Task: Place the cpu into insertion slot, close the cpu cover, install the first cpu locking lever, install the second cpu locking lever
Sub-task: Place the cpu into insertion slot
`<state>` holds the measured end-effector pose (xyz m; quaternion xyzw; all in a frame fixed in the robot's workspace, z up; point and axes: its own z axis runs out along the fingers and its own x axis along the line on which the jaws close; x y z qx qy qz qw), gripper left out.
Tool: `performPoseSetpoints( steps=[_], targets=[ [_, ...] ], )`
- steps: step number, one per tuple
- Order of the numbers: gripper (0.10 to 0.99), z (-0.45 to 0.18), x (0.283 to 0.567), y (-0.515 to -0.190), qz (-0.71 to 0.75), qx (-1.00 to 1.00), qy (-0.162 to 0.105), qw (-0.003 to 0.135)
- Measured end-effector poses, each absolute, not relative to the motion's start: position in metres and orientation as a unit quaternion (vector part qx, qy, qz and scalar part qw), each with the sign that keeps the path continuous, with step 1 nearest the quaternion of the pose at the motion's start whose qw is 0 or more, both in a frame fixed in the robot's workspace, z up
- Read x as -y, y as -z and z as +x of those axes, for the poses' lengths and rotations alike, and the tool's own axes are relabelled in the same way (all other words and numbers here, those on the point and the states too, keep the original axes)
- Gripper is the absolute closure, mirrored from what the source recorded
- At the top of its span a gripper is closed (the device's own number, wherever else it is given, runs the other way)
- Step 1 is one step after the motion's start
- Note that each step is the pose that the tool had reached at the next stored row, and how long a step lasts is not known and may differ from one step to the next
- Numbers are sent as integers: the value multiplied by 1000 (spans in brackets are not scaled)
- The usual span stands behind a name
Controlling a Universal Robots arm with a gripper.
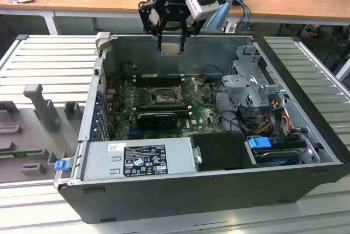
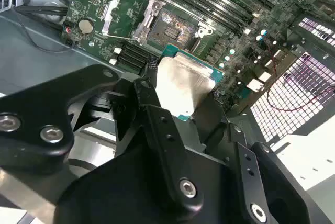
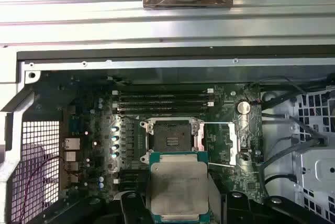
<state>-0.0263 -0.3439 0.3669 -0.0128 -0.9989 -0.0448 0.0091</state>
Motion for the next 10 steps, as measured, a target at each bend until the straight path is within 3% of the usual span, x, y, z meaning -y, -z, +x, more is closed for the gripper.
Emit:
performPoseSetpoints(
  steps=[10],
  targets=[
    [557,-26,344,-366,-45,998,45,8]
  ],
)
